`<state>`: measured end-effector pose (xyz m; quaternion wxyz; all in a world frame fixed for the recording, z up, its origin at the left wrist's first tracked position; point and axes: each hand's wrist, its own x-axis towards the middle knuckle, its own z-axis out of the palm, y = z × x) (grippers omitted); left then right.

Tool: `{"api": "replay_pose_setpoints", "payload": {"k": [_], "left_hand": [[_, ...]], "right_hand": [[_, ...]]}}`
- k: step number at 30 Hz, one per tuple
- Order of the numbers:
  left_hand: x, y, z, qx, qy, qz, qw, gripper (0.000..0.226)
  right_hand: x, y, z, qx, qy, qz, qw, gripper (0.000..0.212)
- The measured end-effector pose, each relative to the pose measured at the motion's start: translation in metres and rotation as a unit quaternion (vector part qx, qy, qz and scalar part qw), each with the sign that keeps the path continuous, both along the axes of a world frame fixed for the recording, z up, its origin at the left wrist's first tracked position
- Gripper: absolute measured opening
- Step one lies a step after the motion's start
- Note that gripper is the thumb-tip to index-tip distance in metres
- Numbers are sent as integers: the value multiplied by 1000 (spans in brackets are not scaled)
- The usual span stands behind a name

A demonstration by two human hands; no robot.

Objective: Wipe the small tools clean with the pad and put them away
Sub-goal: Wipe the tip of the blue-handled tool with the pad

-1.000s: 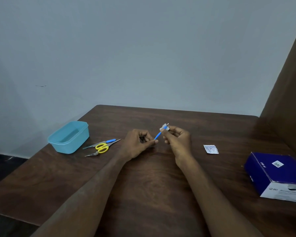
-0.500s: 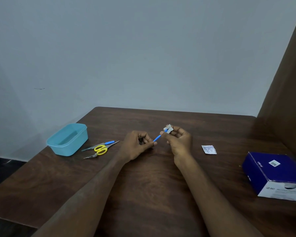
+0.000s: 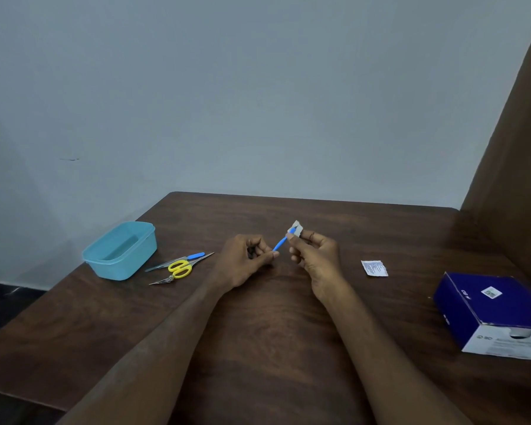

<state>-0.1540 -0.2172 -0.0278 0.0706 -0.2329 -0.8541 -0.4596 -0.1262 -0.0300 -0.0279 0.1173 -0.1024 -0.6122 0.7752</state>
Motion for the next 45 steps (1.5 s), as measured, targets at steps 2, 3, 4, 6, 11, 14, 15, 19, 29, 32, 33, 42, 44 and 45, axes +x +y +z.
{"api": "replay_pose_setpoints", "payload": {"k": [2, 3, 4, 6, 11, 14, 15, 19, 29, 32, 33, 42, 44, 45], "left_hand": [[-1, 0, -1, 11, -1, -1, 1000, 23], [-1, 0, -1, 14, -1, 0, 1000, 23], [-2, 0, -2, 15, 0, 1, 1000, 24], [-2, 0, -2, 14, 3, 3, 1000, 25], [-2, 0, -1, 12, 3, -2, 1000, 25], [-1, 0, -1, 14, 3, -2, 1000, 25], [-1, -1, -1, 14, 0, -3, 1000, 25], [-1, 0, -2, 28, -15, -12, 999, 25], [-2, 0, -3, 28, -8, -1, 1000, 25], [-4, -1, -4, 32, -10, -9, 999, 25], [-4, -1, -4, 32, -9, -10, 999, 25], [-2, 0, -4, 30, -6, -1, 1000, 25], [-3, 0, -5, 39, -12, -5, 999, 25], [-4, -1, -5, 43, -13, -6, 999, 26]], "right_hand": [[1, -4, -2, 33, 1, -1, 999, 7], [2, -7, -2, 48, 2, -1, 999, 7], [3, -9, -2, 57, 4, -1, 998, 7], [2, -10, -1, 73, 11, -9, 997, 9], [-1, -2, 2, 128, 44, -36, 990, 22], [1, 0, 6, 97, 64, -37, 993, 22], [1, 1, 7, 96, 66, -42, 992, 20], [-2, 6, 4, 126, 54, -104, 985, 16], [2, -4, 0, 163, 73, -124, 976, 11], [3, -14, -5, 170, 48, -48, 983, 10], [4, -16, -5, 171, 42, -36, 984, 12], [2, -11, -4, 21, 34, -44, 998, 17], [5, -14, -4, 26, 24, -21, 999, 19], [6, -14, -4, 32, 22, -16, 999, 19]]}}
